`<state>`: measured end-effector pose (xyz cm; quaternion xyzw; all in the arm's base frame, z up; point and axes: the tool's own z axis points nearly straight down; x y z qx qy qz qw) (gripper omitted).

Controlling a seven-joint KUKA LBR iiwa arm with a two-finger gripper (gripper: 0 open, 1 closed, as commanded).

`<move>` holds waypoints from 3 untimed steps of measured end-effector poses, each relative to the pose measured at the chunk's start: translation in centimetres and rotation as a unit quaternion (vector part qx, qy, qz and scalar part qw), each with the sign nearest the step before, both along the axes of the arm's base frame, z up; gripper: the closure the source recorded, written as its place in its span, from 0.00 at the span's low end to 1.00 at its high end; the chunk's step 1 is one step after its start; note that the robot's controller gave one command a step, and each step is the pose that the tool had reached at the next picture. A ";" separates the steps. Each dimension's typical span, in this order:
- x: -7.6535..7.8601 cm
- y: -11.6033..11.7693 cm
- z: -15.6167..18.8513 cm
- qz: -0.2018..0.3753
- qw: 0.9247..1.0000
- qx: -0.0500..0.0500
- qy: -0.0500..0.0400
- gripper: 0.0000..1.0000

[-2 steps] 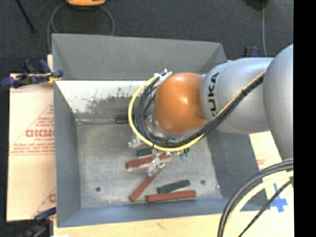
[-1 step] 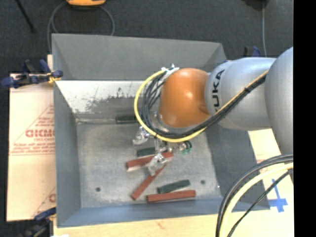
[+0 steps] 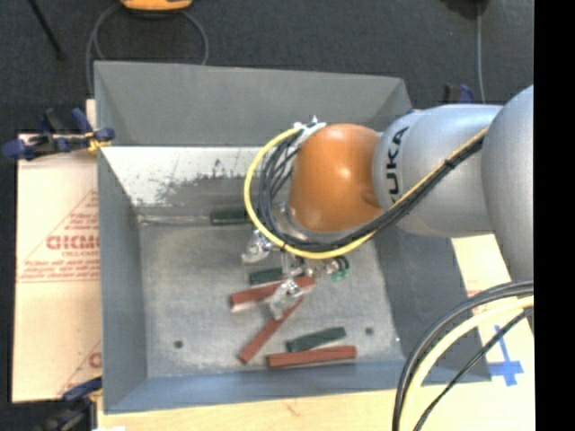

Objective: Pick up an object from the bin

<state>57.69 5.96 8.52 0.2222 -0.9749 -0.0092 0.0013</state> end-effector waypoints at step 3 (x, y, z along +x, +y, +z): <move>0.3 -0.2 1.6 0.001 1.000 -0.006 -0.011 1.00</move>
Offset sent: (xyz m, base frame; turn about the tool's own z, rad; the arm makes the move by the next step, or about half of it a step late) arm 0.0000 0.0001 0.0232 0.0000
